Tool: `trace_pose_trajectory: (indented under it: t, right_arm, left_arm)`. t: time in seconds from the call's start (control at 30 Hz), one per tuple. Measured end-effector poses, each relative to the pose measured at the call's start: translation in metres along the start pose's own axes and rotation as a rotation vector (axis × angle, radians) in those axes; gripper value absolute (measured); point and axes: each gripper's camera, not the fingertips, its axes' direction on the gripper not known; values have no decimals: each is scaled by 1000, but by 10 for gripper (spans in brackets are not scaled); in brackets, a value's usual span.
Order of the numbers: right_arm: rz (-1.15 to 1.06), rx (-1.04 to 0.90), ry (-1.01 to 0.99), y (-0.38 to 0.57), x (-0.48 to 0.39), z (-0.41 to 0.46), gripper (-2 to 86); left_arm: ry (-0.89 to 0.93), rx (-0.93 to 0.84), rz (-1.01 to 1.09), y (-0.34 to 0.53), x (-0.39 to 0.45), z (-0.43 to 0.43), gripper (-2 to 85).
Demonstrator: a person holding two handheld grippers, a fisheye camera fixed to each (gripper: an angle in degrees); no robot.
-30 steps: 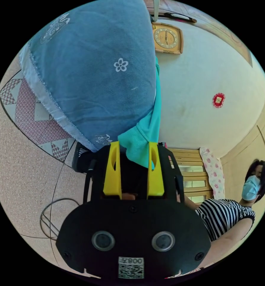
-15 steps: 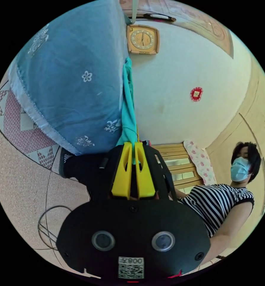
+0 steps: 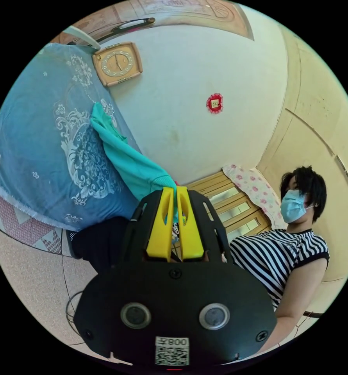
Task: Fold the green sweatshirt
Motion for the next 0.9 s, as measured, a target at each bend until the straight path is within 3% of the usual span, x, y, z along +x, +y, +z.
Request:
trace_pose_trajectory:
  t: [0.5,0.9]
  right_arm:
    - [-8,44,-63,77,-10,-49,4]
    - [28,64,-98,46,-2,-54,4]
  left_arm:
    - [20,-21,-89,74,55,25,12]
    - [54,39,-183,61,50,57,13]
